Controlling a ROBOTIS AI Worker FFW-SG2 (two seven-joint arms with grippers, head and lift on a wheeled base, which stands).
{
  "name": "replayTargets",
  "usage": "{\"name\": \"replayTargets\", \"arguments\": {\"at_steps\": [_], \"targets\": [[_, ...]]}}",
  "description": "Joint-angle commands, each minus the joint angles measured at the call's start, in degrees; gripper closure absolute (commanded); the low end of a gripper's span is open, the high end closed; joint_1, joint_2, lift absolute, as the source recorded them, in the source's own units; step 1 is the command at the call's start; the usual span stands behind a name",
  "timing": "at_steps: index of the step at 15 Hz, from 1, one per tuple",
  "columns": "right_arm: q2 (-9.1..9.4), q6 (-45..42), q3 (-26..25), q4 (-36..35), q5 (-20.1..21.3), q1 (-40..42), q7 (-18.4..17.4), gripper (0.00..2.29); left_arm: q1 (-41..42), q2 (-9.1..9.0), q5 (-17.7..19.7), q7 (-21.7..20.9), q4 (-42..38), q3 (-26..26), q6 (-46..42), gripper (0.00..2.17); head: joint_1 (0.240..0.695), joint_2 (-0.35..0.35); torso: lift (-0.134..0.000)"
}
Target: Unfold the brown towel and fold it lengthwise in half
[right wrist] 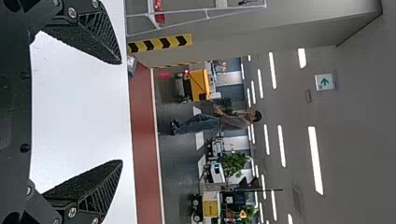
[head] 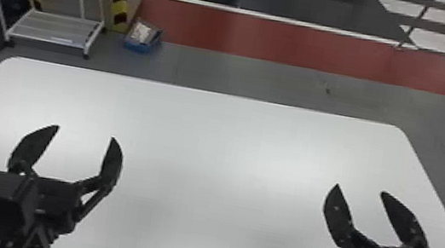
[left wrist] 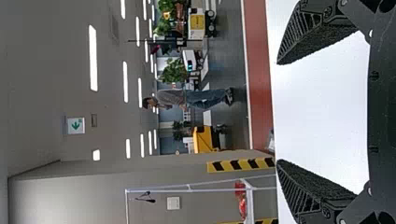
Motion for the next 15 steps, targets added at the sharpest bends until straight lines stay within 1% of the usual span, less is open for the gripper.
{"name": "replayTargets", "arguments": {"at_steps": [1,9,15], "targets": [[0.0,-0.1,0.0,-0.2,-0.1,0.2,0.0,0.14,0.0,0.0,0.0,0.0,0.0,-0.1,0.0,0.14,0.695,-0.096,-0.12],[-0.44,-0.1,-0.3,-0.6,-0.4,0.2,-0.1,0.13,0.1,0.09,0.0,0.0,-0.5,-0.1,0.0,0.14,0.695,-0.099,-0.12],[-0.35,0.3,-0.3,-0.5,-0.5,0.2,-0.1,0.13,0.1,0.09,-0.1,0.0,-0.5,-0.1,0.0,0.14,0.695,-0.1,-0.12]]}}
